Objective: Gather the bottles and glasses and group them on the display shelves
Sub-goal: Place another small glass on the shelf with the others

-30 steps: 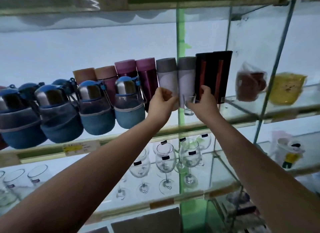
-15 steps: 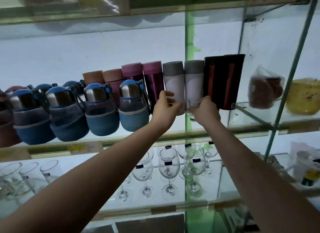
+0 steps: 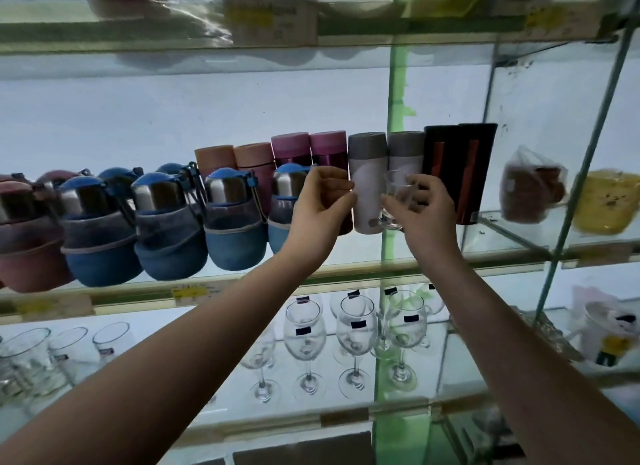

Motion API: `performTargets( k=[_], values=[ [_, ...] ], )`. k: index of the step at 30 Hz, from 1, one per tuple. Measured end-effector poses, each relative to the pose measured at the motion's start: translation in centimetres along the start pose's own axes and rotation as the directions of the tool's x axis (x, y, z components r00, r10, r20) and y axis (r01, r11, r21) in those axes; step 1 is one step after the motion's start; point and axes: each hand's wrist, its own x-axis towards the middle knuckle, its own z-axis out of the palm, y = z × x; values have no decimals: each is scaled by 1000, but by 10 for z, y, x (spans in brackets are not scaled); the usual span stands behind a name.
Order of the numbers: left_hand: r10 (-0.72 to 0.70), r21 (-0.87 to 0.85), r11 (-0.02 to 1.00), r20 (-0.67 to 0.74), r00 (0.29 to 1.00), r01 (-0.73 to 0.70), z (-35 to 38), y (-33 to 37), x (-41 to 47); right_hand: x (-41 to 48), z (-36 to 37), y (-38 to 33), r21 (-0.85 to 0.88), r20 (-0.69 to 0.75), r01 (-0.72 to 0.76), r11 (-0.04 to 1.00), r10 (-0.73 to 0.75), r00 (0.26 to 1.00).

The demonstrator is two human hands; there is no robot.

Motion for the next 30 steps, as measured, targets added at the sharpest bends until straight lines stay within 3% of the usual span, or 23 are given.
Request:
performTargets(
  k=[4,11,21,30],
  values=[
    [33,-5,999,-27,999,-33,-39,11,-9,-21,28,-18,154,7,-34,988,34,999],
    [40,-60,997,-55,998,-44,-133,15,-31,-72,107,-48,250,125,-38,967,7,992],
    [37,-43,998,-234,972,-48,-277,4,-90,-166,230,-61,235,288,-128,963,57,956],
    [-64,8,997,-345,936,71,-365,-23,-147,-240,305,-47,243,409,-254,936,138,902]
  ],
)
